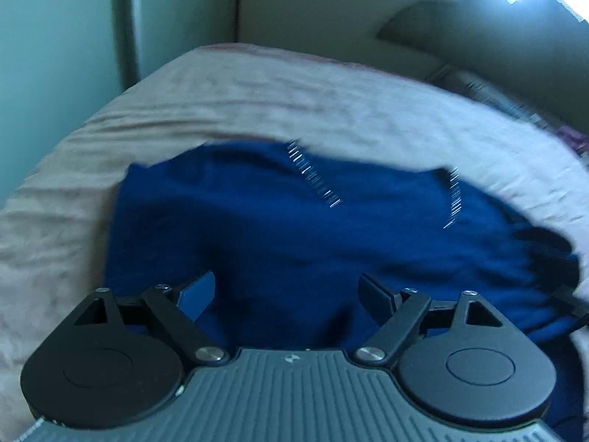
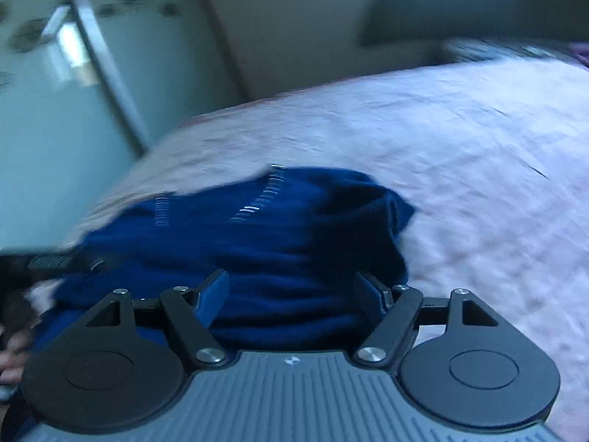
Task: Fold small clothes
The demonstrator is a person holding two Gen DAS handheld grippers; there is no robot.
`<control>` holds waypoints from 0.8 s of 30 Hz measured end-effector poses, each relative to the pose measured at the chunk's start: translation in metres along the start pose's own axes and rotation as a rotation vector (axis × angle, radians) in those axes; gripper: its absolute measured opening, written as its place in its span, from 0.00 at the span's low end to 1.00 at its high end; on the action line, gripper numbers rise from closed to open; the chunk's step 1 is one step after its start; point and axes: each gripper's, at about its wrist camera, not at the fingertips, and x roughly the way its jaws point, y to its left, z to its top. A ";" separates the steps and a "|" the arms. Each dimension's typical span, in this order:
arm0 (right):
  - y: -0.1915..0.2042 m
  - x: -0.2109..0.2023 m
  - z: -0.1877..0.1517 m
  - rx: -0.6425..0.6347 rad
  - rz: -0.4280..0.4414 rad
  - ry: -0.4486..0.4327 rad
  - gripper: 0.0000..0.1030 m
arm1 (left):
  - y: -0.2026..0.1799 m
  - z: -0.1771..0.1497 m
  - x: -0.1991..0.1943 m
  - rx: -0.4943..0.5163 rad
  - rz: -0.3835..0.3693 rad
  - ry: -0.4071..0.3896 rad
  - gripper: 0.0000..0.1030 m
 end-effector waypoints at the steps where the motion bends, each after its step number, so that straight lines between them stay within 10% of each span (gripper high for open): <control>1: -0.003 -0.006 0.001 0.019 0.002 -0.026 0.72 | 0.001 -0.004 0.001 0.009 0.008 0.000 0.83; 24: 0.029 -0.043 -0.019 -0.125 -0.042 -0.040 0.78 | -0.023 -0.032 -0.022 0.152 0.099 -0.035 0.88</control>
